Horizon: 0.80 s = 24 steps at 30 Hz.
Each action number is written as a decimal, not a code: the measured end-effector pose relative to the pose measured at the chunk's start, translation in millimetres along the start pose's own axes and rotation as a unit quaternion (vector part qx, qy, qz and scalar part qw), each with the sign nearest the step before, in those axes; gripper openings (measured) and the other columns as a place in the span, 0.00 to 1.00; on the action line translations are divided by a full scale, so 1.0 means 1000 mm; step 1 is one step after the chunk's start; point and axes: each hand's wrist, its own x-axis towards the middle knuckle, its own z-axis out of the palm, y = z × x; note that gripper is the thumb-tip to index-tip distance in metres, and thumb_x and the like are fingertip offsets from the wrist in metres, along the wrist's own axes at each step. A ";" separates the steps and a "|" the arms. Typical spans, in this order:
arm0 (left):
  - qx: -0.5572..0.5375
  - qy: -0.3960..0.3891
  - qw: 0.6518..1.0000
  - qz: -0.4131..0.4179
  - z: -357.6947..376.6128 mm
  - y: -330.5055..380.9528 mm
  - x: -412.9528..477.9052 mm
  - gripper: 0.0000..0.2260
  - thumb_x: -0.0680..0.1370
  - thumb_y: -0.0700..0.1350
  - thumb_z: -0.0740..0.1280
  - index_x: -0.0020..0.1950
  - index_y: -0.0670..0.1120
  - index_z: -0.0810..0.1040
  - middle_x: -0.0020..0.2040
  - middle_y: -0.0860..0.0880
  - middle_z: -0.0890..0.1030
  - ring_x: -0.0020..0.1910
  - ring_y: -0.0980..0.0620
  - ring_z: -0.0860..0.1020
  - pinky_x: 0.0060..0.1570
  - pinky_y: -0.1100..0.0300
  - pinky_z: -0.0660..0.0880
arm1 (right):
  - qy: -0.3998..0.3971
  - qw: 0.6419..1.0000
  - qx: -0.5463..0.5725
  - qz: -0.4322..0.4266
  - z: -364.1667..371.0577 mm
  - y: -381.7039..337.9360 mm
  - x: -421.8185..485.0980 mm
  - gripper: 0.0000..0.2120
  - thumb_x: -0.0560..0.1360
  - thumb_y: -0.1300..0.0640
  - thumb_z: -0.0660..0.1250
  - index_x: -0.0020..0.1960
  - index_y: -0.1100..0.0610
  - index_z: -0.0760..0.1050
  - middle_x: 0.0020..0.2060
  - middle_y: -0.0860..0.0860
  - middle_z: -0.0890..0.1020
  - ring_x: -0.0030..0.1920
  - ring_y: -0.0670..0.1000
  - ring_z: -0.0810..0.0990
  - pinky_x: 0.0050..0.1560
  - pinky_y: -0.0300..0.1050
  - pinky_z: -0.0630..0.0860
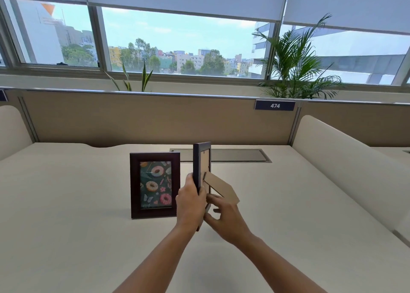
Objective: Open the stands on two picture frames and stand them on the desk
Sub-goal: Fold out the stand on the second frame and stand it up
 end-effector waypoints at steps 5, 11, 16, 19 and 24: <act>-0.052 -0.022 0.998 -0.029 0.003 0.006 0.003 0.17 0.77 0.41 0.61 0.66 0.42 0.65 0.49 0.49 0.76 0.50 0.52 0.77 0.50 0.60 0.74 | -0.044 0.998 0.039 0.036 0.001 -0.005 0.003 0.30 0.70 0.57 0.70 0.69 0.51 0.63 0.60 0.45 0.77 0.57 0.41 0.76 0.52 0.29 0.73; -0.098 -0.103 0.989 -0.048 0.017 0.012 -0.004 0.17 0.78 0.40 0.60 0.66 0.46 0.64 0.59 0.46 0.77 0.59 0.48 0.75 0.59 0.55 0.72 | 0.060 0.996 0.007 0.062 0.001 -0.012 0.001 0.16 0.73 0.63 0.66 0.60 0.58 0.72 0.50 0.55 0.83 0.49 0.52 0.82 0.48 0.47 0.81; -0.130 -0.128 0.982 -0.055 0.027 0.014 -0.004 0.20 0.78 0.41 0.60 0.69 0.48 0.61 0.65 0.46 0.73 0.64 0.48 0.72 0.63 0.53 0.71 | 0.153 0.985 -0.010 0.084 -0.007 -0.004 0.003 0.07 0.75 0.61 0.62 0.53 0.57 0.74 0.40 0.50 0.82 0.38 0.50 0.80 0.36 0.34 0.74; -0.130 -0.171 0.976 -0.050 0.029 0.012 -0.002 0.26 0.77 0.37 0.60 0.72 0.50 0.57 0.68 0.45 0.70 0.66 0.48 0.70 0.63 0.54 0.70 | 0.169 0.980 0.069 0.081 -0.010 0.006 0.005 0.15 0.75 0.63 0.62 0.60 0.55 0.73 0.48 0.49 0.82 0.46 0.47 0.81 0.47 0.40 0.80; -0.123 -0.223 0.964 -0.077 0.030 -0.002 0.003 0.29 0.76 0.38 0.62 0.74 0.51 0.53 0.70 0.46 0.66 0.66 0.51 0.67 0.60 0.59 0.70 | 0.161 0.943 0.253 0.147 -0.006 0.041 0.005 0.13 0.74 0.63 0.64 0.57 0.52 0.73 0.49 0.47 0.81 0.52 0.48 0.80 0.45 0.39 0.81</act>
